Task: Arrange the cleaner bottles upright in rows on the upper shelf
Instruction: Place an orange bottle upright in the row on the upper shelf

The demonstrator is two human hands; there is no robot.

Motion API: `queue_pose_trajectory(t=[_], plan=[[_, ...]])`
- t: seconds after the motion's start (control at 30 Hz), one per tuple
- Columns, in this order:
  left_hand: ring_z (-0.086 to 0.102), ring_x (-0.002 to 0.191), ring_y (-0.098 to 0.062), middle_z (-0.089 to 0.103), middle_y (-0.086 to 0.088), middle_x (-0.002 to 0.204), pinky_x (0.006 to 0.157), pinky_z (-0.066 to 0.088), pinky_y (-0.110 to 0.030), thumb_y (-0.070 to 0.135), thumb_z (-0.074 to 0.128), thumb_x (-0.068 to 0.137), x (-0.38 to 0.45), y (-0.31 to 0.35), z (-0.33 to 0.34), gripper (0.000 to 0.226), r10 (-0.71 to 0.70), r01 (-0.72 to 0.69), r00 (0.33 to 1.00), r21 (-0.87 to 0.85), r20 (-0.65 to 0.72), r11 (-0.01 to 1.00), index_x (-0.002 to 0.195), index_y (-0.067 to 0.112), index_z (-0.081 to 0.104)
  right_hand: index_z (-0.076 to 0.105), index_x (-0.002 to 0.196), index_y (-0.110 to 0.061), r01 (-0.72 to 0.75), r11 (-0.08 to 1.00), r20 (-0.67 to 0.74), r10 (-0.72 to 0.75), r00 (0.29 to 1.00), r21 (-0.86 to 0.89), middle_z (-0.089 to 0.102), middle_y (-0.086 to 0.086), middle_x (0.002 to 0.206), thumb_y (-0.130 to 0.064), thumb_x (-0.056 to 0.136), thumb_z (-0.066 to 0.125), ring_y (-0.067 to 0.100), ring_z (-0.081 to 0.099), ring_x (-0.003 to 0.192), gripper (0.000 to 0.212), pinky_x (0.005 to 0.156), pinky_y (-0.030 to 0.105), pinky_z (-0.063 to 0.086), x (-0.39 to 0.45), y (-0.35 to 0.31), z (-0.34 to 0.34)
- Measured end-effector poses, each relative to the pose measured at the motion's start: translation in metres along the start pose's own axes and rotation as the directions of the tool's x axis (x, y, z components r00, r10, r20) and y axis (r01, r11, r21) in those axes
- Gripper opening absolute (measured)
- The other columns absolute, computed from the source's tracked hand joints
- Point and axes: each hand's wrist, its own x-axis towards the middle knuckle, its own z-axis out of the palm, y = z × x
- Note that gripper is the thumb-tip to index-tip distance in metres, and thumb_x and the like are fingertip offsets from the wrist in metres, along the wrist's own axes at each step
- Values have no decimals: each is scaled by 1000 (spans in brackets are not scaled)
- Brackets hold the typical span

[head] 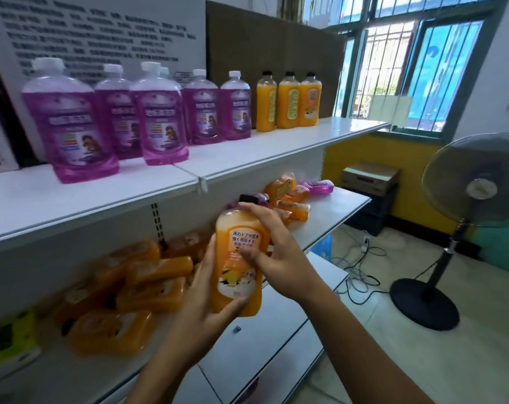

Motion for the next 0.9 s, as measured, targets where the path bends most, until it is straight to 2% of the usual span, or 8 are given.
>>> queue_pose_trajectory(t=[0.07, 0.17, 0.37, 0.53, 0.7, 0.77, 0.83, 0.9], plan=[[46, 128, 5, 28, 40, 143, 98, 51, -28, 33, 70, 86, 16, 8, 22, 94, 30, -29, 999, -59, 23, 998, 139, 69, 1, 39, 142, -38, 19, 999, -26, -20, 999, -28, 39, -8, 142, -14, 97, 60, 1, 48, 123, 54, 88, 24, 57, -1, 3, -27], [47, 125, 9, 29, 38, 142, 91, 50, -16, 30, 67, 85, 38, 21, 57, 91, 45, -39, 998, -142, 38, 989, 139, 69, 4, 42, 145, -30, 30, 997, -65, -35, 997, -73, 41, -5, 144, -17, 100, 55, 4, 48, 124, 48, 88, 24, 57, -1, 9, -71], [50, 128, -1, 34, 28, 147, 100, 51, -33, 34, 69, 83, 90, 47, 137, 93, 109, -101, 993, -191, 34, 976, 145, 60, 5, 39, 148, -37, 56, 975, -69, -72, 995, -217, 37, -10, 148, -35, 99, 50, 13, 44, 132, 50, 93, 38, 58, 0, 18, -166], [51, 129, -6, 36, 18, 150, 98, 52, -33, 26, 69, 86, 138, 68, 183, 95, 176, -168, 984, -196, 23, 966, 151, 48, 5, 33, 151, -35, 104, 975, -59, -117, 991, -195, 33, -14, 148, -25, 97, 59, 11, 46, 128, 60, 85, 38, 61, 10, 17, -234], [52, 126, -2, 44, 30, 139, 91, 53, -24, 20, 67, 85, 182, 87, 213, 93, 206, -204, 978, -243, -17, 948, 151, 47, 7, 22, 149, -49, 109, 981, -19, -114, 993, -160, 17, -18, 159, -28, 88, 71, 17, 33, 144, 82, 101, 43, 53, 21, 30, -278], [51, 126, 2, 42, 34, 138, 91, 53, -22, 24, 69, 84, 198, 90, 223, 93, 217, -218, 976, -239, -32, 946, 149, 52, 7, 23, 146, -54, 126, 963, 3, -129, 992, -239, 7, -24, 160, -28, 88, 73, 13, 24, 148, 81, 106, 39, 50, 29, 33, -291], [51, 123, 6, 43, 39, 135, 87, 52, -17, 26, 69, 84, 216, 90, 234, 92, 238, -244, 970, -229, -53, 942, 146, 56, 9, 23, 143, -57, 152, 930, 44, -146, 988, -334, -5, -28, 159, -23, 88, 74, 2, 18, 145, 83, 107, 20, 45, 39, 35, -305], [53, 122, 5, 45, 36, 135, 83, 51, -13, 22, 69, 84, 237, 89, 243, 91, 257, -262, 965, -234, -53, 936, 148, 52, 12, 22, 143, -58, 164, 895, 73, -147, 986, -414, -14, -30, 158, -20, 87, 76, -7, 14, 136, 86, 97, 4, 41, 51, 38, -319]])
